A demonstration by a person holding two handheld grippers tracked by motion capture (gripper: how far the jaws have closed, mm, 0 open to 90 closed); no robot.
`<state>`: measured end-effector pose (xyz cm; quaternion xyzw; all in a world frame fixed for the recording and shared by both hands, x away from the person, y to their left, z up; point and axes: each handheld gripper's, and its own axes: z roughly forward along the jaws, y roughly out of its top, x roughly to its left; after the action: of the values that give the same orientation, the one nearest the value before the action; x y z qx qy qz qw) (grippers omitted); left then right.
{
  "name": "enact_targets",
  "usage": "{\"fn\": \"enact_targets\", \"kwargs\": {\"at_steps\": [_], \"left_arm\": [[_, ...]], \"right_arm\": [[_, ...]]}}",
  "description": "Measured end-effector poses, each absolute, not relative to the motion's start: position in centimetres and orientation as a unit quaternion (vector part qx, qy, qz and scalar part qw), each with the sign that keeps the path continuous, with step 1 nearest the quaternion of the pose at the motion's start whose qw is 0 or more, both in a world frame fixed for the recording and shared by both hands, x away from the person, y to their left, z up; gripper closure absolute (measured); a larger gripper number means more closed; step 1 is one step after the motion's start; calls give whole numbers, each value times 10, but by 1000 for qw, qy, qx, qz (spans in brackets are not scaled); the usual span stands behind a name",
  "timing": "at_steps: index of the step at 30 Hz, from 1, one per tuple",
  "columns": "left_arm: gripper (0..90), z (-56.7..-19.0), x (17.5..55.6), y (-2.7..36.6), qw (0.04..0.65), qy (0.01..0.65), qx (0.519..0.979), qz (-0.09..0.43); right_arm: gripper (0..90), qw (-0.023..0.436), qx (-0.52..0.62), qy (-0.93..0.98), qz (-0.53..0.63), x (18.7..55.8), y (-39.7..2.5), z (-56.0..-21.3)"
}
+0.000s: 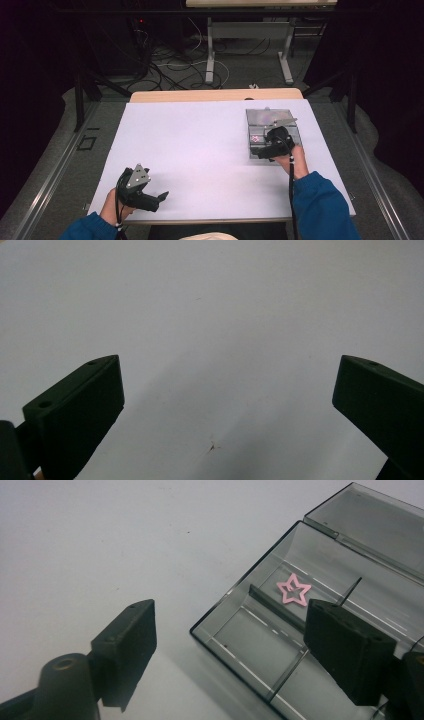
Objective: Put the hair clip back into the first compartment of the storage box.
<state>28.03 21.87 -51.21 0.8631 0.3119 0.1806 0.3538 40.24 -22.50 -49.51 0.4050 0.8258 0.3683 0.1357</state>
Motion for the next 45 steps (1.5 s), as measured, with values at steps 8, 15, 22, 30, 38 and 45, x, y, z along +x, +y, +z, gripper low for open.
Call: {"fn": "enact_targets", "kwargs": {"at_steps": [8, 15, 22, 30, 38, 45], "left_arm": [[2, -512, 280, 219, 354, 311, 863, 180], [3, -511, 280, 219, 354, 310, 864, 180], [3, -512, 280, 219, 356, 308, 863, 183], [3, -512, 280, 218, 354, 310, 863, 182], [3, -512, 280, 218, 354, 310, 863, 182], [2, -511, 280, 218, 354, 311, 864, 180]], "right_arm": [[110, 130, 391, 830, 375, 375, -229, -496], [35, 137, 380, 837, 369, 354, -236, -500], [11, 146, 373, 837, 373, 334, -246, -502], [6, 157, 372, 836, 371, 314, -259, -505], [0, 165, 371, 837, 367, 298, -269, -510], [0, 171, 375, 833, 370, 287, -276, -511]]}}
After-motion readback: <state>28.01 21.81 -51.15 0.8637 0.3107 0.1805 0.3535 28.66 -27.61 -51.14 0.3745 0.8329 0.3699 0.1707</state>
